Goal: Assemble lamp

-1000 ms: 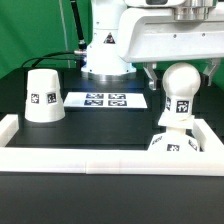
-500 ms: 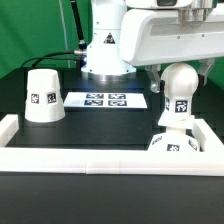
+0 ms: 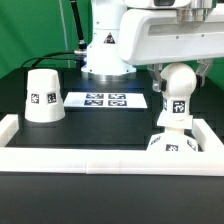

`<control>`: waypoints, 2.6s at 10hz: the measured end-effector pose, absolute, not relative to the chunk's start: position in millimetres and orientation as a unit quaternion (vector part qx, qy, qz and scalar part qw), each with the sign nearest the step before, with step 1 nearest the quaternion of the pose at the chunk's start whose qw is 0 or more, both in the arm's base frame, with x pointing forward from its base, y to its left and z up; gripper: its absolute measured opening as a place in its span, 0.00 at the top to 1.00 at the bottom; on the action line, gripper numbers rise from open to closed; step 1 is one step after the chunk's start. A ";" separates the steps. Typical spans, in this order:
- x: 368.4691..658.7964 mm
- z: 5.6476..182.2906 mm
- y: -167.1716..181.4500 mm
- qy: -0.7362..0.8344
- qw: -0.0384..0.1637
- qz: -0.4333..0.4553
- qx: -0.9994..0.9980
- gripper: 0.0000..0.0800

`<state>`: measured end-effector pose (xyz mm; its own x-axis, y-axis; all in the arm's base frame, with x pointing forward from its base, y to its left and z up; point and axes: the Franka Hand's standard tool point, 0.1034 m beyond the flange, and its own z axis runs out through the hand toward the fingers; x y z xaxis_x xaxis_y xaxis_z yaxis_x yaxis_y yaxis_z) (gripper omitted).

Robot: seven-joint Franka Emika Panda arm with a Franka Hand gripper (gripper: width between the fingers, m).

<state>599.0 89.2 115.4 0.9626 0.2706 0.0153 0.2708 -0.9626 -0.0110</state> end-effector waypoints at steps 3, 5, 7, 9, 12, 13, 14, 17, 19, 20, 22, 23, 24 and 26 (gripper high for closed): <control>598.5 115.1 90.9 0.005 0.012 -0.005 -1.000 0.28; 597.0 113.9 96.2 0.143 0.021 0.000 -0.989 0.28; 597.6 113.8 96.7 0.207 0.021 0.001 -0.978 0.28; 597.5 113.8 97.3 0.251 0.021 0.002 -0.968 0.28; 597.4 113.7 97.9 0.337 0.024 0.005 -0.941 0.28; 596.2 113.1 99.4 0.413 0.025 0.009 -0.910 0.28; 595.9 113.1 100.6 0.465 0.027 0.012 -0.885 0.28; 596.6 112.1 100.0 0.583 0.039 0.026 -0.811 0.28; 597.3 112.0 100.5 0.612 0.042 0.029 -0.789 0.28; 597.5 112.1 101.0 0.612 0.042 0.029 -0.790 0.22; 597.0 112.0 103.0 0.575 0.043 0.027 -0.817 0.15; 596.6 111.8 105.4 0.543 0.044 0.026 -0.838 0.13; 596.4 111.2 105.2 0.487 0.045 0.023 -0.872 0.13; 595.3 110.7 109.9 0.396 0.047 0.020 -0.917 0.13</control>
Offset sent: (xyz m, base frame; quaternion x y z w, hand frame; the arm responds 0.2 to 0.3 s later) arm -0.0086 0.0062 -0.0003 0.0051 -0.0002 0.3281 0.9446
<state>595.3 109.9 110.7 0.6857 -0.7242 -0.0736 -0.7279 -0.6820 -0.0710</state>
